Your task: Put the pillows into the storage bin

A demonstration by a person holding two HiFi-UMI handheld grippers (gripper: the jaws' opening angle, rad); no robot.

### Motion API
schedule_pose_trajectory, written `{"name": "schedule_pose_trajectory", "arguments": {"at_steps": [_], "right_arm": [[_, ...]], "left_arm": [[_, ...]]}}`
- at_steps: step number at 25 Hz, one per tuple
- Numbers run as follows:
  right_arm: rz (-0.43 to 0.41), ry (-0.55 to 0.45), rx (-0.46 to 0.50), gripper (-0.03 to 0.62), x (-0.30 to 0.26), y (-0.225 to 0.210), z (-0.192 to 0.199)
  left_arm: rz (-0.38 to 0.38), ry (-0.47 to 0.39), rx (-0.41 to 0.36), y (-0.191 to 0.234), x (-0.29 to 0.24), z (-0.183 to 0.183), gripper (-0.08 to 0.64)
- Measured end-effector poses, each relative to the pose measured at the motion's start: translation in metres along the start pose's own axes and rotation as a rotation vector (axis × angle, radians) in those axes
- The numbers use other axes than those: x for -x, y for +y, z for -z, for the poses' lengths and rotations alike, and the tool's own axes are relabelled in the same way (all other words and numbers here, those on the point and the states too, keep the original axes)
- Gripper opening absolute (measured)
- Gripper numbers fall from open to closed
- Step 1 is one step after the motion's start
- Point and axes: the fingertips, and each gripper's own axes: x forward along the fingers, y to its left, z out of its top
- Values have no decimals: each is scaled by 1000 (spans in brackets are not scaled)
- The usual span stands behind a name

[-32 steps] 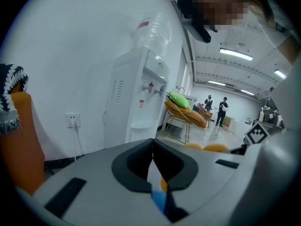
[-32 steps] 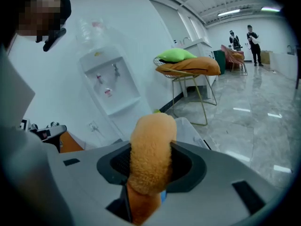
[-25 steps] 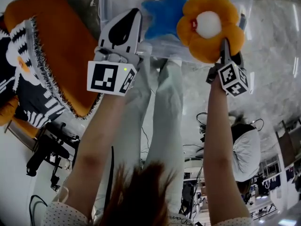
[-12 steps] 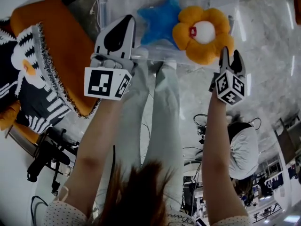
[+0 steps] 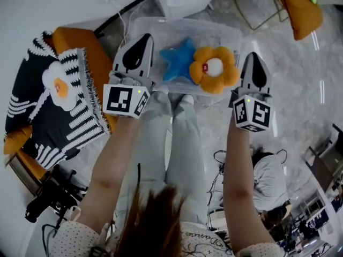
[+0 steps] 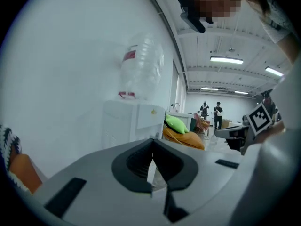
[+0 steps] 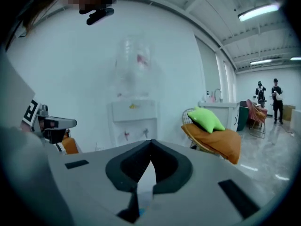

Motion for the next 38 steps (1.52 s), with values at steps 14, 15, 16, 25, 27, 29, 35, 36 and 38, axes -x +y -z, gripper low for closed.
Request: {"name": "schedule_pose_trajectory", "arguments": {"at_steps": [14,15,16,25,27,29,35,36,38], "right_arm": [[-113,-257,-8,11,91,72,-268],[-119,-270,-16,11,97,74,-278],[-127,-281,-22,11,104,76,-286],[-210,-330,-18,11,150,85,-323],[-242,-334,-14,11,157,92,-327],[-287,-343,-6,11,163,101,-332],[-460,-376,-10,11,167,155,-346],[-496,-382,-8,11,169,170,-347],[-577,-392,7,11,172,206,-351]], "left_arm": [[-29,-165,-55,-18,60,-244,4],[-31,-176,-59,-20,65,-255,3],[-34,-186,-63,-22,71,-264,3],[-78,-250,-90,-39,127,-311,4],[-101,-266,-98,-42,142,-317,3],[-129,-283,-113,-44,158,-323,3],[-256,-316,-150,-31,228,-331,3],[-286,-321,-151,-25,244,-331,3],[-353,-328,-155,-11,278,-331,3]]}}
